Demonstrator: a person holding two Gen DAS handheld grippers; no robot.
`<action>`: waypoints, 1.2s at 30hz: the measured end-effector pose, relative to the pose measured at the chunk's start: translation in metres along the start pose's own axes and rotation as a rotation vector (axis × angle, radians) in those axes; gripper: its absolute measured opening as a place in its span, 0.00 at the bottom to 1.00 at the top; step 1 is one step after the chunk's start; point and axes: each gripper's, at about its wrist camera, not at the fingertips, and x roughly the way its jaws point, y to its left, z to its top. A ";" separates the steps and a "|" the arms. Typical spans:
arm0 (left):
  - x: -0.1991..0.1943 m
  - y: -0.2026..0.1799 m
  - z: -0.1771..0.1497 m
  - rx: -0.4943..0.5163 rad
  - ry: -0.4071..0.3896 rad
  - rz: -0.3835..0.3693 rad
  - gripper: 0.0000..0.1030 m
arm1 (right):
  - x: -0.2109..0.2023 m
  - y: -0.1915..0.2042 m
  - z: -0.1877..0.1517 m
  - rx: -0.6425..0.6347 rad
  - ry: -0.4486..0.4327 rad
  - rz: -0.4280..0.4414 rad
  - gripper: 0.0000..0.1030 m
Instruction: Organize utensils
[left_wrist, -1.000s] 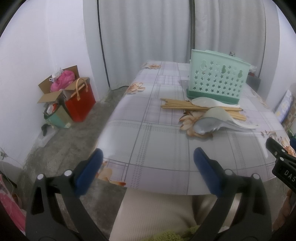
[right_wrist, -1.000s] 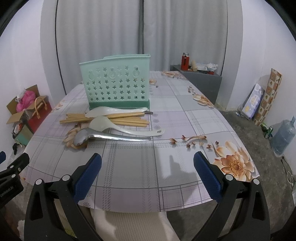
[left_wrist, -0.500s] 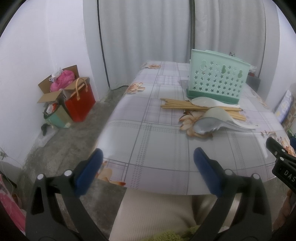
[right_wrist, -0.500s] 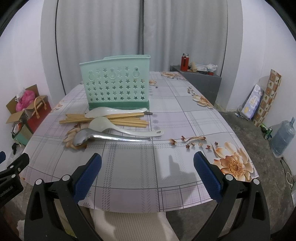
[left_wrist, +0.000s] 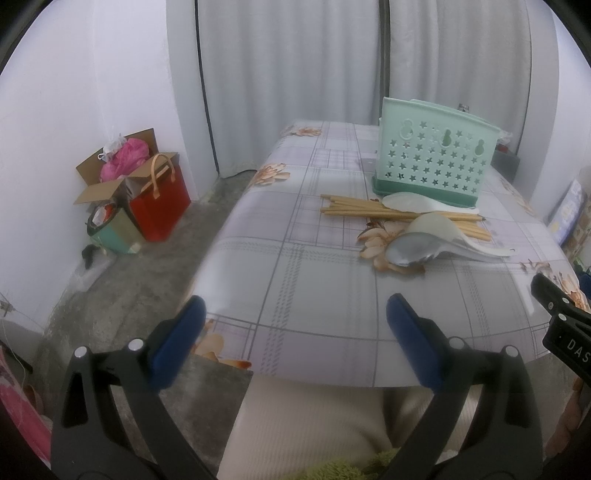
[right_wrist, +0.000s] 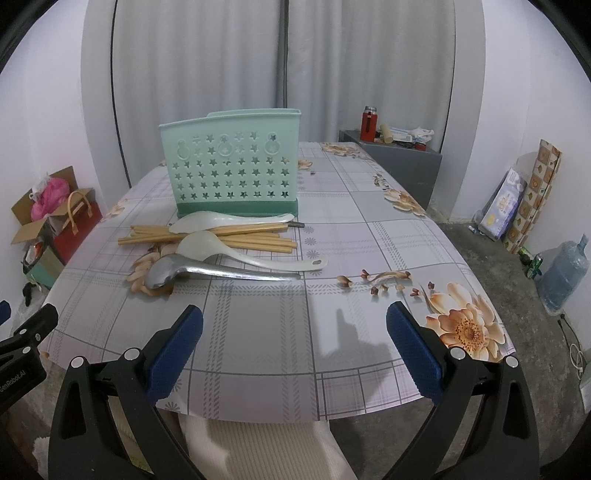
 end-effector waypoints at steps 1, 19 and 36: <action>0.000 0.000 0.000 0.000 0.000 0.000 0.92 | 0.000 0.000 0.000 0.000 0.000 0.000 0.94; -0.001 0.001 0.001 -0.002 0.002 0.000 0.92 | 0.000 0.000 -0.002 0.001 0.006 -0.001 0.94; 0.005 -0.005 -0.002 -0.008 -0.004 -0.020 0.92 | 0.005 -0.001 -0.002 0.006 0.018 0.003 0.94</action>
